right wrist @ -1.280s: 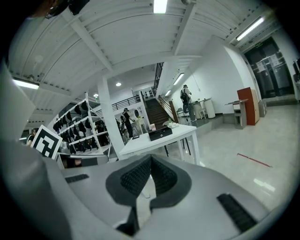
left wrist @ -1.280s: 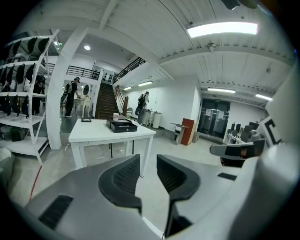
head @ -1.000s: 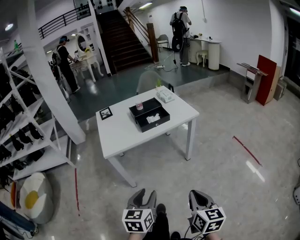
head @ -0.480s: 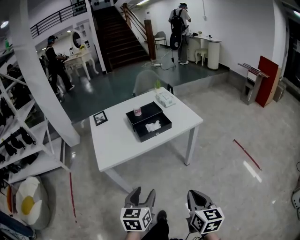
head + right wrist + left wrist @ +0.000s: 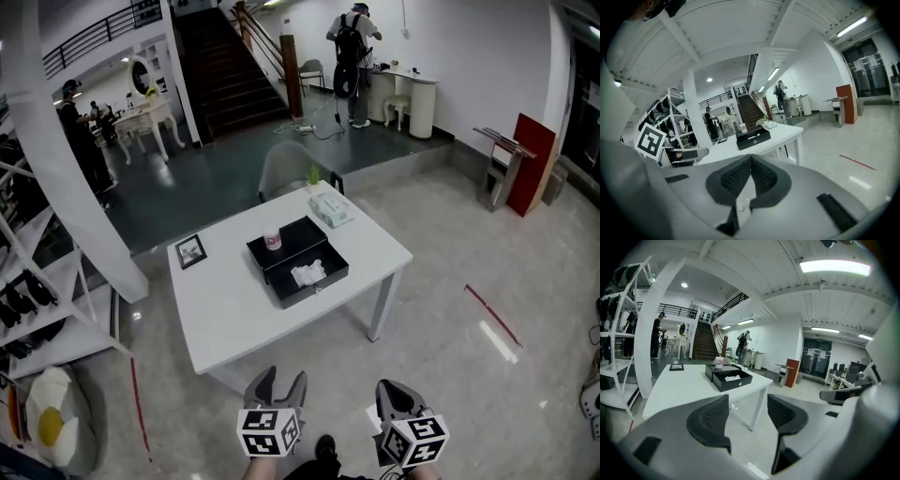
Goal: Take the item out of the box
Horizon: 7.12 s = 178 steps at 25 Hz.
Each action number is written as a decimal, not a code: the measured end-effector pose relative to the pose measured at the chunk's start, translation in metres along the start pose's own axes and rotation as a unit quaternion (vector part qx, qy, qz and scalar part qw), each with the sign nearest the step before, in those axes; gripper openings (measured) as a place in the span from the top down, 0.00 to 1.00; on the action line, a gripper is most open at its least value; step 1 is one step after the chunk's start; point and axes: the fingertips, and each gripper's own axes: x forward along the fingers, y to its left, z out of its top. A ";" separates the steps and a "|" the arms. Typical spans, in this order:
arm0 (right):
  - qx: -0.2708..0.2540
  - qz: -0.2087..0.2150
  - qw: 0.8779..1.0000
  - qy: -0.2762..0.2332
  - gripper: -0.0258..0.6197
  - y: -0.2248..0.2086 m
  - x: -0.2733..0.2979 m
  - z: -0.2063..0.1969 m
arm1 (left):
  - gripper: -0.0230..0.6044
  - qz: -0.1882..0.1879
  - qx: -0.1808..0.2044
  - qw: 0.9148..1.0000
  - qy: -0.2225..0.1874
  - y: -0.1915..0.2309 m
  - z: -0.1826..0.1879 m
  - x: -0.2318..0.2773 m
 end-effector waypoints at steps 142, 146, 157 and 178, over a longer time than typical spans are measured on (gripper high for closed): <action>0.039 0.032 0.997 0.065 0.96 -0.121 0.276 0.101 | 0.81 -0.132 0.382 0.851 0.335 0.073 0.035 0.376; 0.037 0.035 0.997 0.064 0.96 -0.117 0.274 0.100 | 0.81 -0.121 0.358 0.870 0.316 0.072 0.040 0.372; 0.031 0.040 0.997 0.060 0.96 -0.106 0.265 0.098 | 0.81 -0.062 0.296 0.924 0.234 0.074 0.078 0.359; 0.021 0.050 0.997 0.050 0.96 -0.099 0.256 0.106 | 0.81 -0.031 0.164 0.978 0.124 0.052 0.123 0.311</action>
